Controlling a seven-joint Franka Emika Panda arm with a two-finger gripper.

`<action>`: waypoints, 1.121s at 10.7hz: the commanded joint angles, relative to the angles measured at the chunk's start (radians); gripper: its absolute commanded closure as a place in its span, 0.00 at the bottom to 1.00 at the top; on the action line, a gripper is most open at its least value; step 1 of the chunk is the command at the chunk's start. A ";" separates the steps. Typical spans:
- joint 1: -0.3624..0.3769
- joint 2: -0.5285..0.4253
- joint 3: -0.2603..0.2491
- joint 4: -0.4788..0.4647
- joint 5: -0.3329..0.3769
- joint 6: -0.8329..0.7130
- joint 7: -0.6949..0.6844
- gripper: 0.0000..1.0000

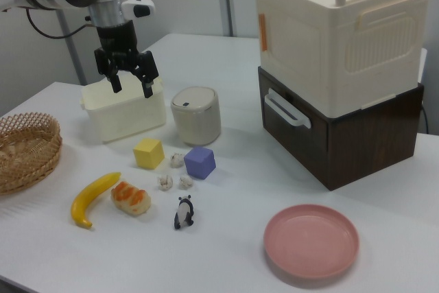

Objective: Put the bread in the basket
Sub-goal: 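Move the gripper down over the bread roll beside the banana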

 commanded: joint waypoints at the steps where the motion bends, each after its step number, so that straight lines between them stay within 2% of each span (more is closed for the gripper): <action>1: -0.009 -0.029 -0.008 -0.050 0.018 0.035 -0.279 0.00; 5: -0.002 -0.104 -0.010 -0.197 0.010 0.047 -0.629 0.00; 9: 0.037 -0.216 -0.010 -0.485 0.003 0.268 -0.818 0.00; 12: 0.096 -0.212 -0.010 -0.634 -0.032 0.417 -0.871 0.00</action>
